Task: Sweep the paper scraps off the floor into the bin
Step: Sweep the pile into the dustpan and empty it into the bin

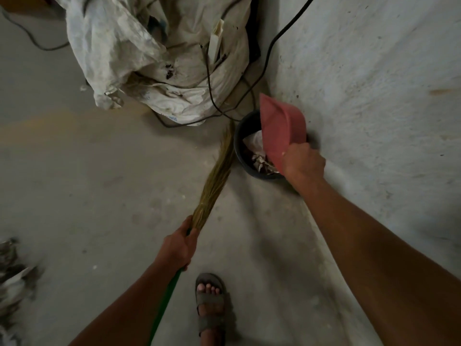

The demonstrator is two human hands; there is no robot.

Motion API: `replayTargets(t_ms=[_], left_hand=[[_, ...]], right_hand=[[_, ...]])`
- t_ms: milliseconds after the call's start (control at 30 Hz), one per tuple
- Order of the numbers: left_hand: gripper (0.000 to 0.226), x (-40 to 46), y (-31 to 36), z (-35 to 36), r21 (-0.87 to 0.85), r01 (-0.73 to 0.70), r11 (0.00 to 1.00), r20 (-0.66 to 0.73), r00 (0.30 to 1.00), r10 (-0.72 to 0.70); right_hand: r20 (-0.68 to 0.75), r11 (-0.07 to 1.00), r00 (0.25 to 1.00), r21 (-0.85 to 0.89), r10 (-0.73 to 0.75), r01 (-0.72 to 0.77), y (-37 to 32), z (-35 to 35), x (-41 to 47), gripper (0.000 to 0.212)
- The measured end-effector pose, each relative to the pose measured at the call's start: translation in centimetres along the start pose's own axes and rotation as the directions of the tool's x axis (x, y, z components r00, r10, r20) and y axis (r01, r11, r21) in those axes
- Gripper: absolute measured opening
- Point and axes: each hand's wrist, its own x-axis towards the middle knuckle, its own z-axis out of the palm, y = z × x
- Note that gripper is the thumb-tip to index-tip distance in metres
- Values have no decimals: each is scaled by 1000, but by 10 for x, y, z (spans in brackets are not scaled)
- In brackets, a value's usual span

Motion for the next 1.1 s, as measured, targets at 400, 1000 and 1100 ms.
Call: replayTargets(t_ms=[400, 1000, 1100], left_hand=[[57, -14, -13, -26, -42, -31, 999, -58, 998, 29], [59, -75, -179, -113, -226, 23, 974, -196, 978, -68], [59, -87, -223, -134, -261, 62, 963, -218, 968, -121]], right_hand=[[-36, 973, 981, 138, 193, -186, 1, -40, -35, 39], [-82, 920, 989, 383, 126, -86, -141, 45, -217, 44], [-11, 919, 1000, 395, 15, -10, -181, 68, -240, 47]])
